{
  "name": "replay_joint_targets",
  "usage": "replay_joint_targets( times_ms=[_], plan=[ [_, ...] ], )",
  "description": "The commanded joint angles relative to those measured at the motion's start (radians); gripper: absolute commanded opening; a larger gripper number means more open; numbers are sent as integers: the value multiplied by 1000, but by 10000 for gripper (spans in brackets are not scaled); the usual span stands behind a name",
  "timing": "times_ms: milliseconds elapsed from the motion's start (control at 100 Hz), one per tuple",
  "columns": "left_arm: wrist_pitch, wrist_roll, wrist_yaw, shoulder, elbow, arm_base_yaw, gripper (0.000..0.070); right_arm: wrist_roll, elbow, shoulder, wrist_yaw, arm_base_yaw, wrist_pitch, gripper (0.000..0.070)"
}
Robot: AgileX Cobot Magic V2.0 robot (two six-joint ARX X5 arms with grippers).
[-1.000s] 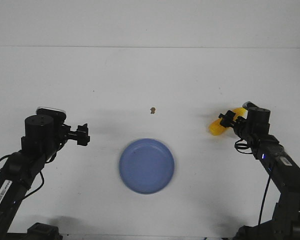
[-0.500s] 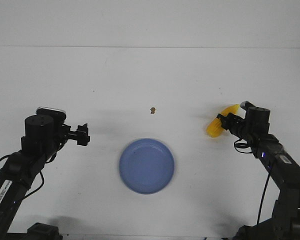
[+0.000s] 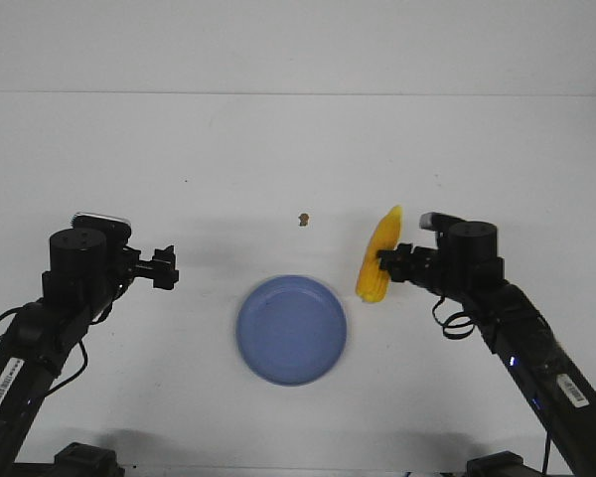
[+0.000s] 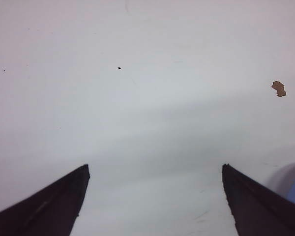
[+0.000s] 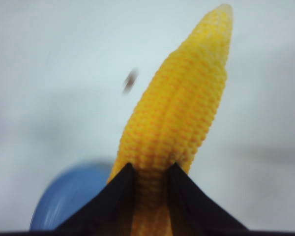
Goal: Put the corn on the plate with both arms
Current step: 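Carry the corn with the right gripper over the blue plate and lower it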
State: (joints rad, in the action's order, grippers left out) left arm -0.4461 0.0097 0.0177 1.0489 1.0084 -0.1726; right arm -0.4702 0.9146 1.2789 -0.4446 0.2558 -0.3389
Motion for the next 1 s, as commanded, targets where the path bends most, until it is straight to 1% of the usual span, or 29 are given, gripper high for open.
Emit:
replay_joint_targets(
  times_ms=[0, 50, 140, 250, 320, 380, 420, 460, 500, 510, 590, 620, 650, 750, 860, 930, 990],
  plan=[
    [6, 1, -2, 10, 16, -2, 548, 34, 10, 16, 38, 88, -9, 35],
    [6, 1, -2, 10, 16, -2, 548, 48, 10, 23, 105, 161, -13, 36],
    [6, 1, -2, 10, 16, -2, 548, 52, 9, 48, 181, 257, -10, 38],
    [5, 1, -2, 10, 16, -2, 548, 52, 9, 83, 193, 344, -5, 41],
    [6, 1, -2, 10, 16, -2, 548, 51, 9, 103, 203, 377, -5, 44],
    [6, 1, -2, 10, 16, -2, 548, 52, 9, 125, 222, 404, -6, 70],
    [5, 1, -2, 10, 16, -2, 548, 52, 9, 138, 233, 415, -6, 104],
    [5, 1, -2, 10, 16, -2, 548, 51, 9, 148, 241, 423, -6, 157],
    [5, 1, -2, 10, 16, -2, 548, 52, 9, 155, 240, 427, -6, 232],
    [5, 1, -2, 10, 16, -2, 548, 52, 9, 157, 240, 428, -5, 265],
    [5, 1, -2, 10, 16, -2, 548, 52, 9, 157, 248, 435, -2, 405],
    [4, 1, -2, 10, 16, -2, 548, 52, 9, 157, 248, 437, 3, 440],
    [4, 1, -2, 10, 16, -2, 548, 52, 9, 156, 254, 437, 11, 459],
    [5, 1, -2, 10, 16, -2, 547, 55, 10, 154, 272, 434, 29, 461],
    [5, 1, -2, 10, 16, -2, 544, 84, 10, 146, 276, 415, 45, 461],
    [5, 1, -2, 10, 16, -2, 544, 109, 10, 123, 297, 393, 50, 461],
    [11, -4, -2, 10, 16, -2, 544, 142, 10, 85, 332, 370, 50, 461]
  ],
)
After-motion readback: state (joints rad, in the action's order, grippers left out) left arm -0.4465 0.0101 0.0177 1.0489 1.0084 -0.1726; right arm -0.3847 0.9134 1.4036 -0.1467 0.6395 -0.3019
